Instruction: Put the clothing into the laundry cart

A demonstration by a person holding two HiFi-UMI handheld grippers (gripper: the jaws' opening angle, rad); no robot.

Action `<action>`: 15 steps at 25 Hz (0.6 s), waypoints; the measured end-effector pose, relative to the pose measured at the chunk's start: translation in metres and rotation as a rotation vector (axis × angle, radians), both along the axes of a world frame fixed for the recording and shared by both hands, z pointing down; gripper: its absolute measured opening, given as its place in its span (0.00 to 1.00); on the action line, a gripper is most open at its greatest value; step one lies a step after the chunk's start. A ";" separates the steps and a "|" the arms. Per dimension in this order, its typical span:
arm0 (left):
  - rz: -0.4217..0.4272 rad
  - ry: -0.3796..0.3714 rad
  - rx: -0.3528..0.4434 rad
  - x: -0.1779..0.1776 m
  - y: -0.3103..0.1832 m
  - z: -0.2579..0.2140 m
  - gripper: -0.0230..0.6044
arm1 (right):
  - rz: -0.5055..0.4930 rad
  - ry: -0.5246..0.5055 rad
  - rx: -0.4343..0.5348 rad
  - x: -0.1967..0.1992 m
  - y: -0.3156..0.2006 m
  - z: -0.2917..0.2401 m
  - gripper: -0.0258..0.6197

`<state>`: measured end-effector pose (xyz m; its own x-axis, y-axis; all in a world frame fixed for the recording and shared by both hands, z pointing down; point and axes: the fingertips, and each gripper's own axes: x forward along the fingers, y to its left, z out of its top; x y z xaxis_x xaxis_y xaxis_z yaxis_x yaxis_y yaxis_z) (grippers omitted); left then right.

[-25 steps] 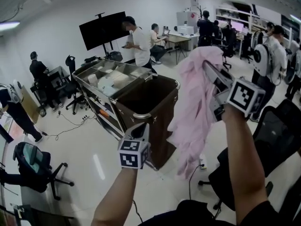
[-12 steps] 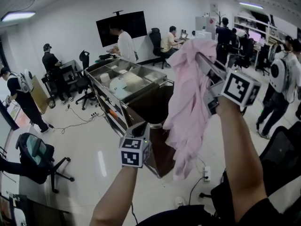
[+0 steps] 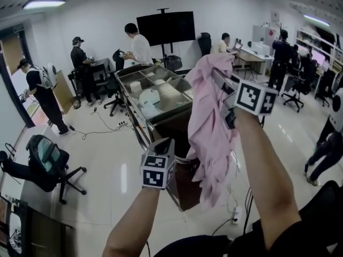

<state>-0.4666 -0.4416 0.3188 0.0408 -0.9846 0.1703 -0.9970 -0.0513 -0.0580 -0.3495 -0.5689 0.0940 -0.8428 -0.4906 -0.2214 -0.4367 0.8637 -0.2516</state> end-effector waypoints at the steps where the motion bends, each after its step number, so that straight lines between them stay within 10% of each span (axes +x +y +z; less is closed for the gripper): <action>1: -0.018 -0.003 -0.002 -0.005 -0.006 0.001 0.04 | -0.012 0.012 -0.011 -0.008 -0.013 0.007 0.23; 15: -0.124 0.007 -0.070 -0.051 -0.082 0.033 0.04 | -0.048 0.202 -0.137 -0.088 -0.143 0.124 0.23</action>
<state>-0.5177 -0.5234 0.3517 -0.0793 -0.9677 0.2393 -0.9963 0.0689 -0.0519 -0.4371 -0.7121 0.2177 -0.8861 -0.4630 0.0195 -0.4495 0.8485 -0.2793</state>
